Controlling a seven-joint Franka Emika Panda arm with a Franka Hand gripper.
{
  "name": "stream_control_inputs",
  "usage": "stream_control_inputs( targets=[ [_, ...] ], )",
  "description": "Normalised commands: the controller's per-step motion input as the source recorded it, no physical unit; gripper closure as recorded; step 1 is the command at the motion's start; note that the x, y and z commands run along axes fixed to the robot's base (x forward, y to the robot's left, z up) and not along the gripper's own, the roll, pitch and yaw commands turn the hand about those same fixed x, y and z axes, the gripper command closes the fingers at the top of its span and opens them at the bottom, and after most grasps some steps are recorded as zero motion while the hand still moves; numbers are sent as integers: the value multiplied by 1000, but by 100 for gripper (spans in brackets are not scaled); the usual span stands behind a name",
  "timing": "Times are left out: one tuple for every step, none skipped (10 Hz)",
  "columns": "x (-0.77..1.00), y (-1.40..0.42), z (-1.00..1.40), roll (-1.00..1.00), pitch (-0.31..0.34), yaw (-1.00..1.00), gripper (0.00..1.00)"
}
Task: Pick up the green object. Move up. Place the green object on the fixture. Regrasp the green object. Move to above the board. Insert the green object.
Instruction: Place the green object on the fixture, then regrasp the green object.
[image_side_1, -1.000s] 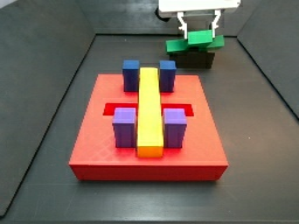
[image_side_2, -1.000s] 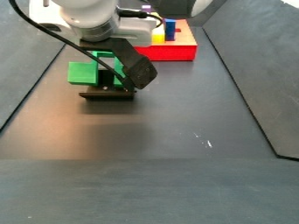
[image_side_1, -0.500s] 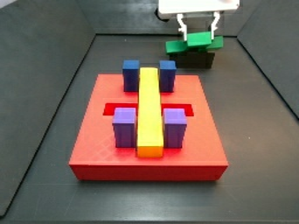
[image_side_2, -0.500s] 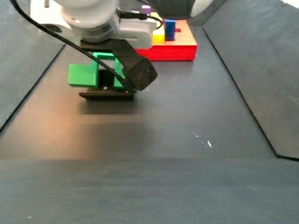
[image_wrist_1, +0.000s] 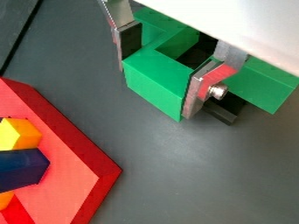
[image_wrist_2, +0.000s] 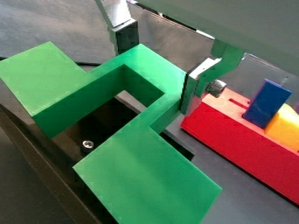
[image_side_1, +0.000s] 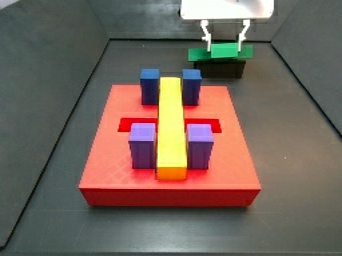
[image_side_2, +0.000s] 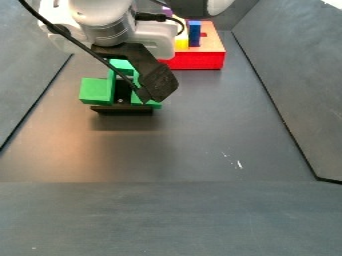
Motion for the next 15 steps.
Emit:
stream_control_inputs(
  targets=[
    [0, 0, 0, 0, 0, 0, 0],
    [409, 117, 1000, -197, 197, 0, 0],
    [426, 157, 1000, -337, 186, -49, 0],
    [317, 120, 951, -29, 177, -20, 0],
    [149, 0, 417, 997, 83, 0, 0],
    [40, -17, 109, 1000, 80, 0, 0],
    [0, -14, 29, 1000, 91, 0, 0],
    [0, -40, 34, 1000, 100, 0, 0],
    [0, -49, 29, 1000, 89, 0, 0],
    [0, -51, 26, 1000, 71, 20, 0],
    [0, -66, 23, 1000, 69, 49, 0],
    [0, -74, 23, 1000, 63, 71, 0],
    [0, -91, 20, 1000, 54, 111, 0],
    [0, -111, 20, 1000, 49, 163, 0],
    [-17, -123, 14, 1000, 40, 214, 0]
  ],
)
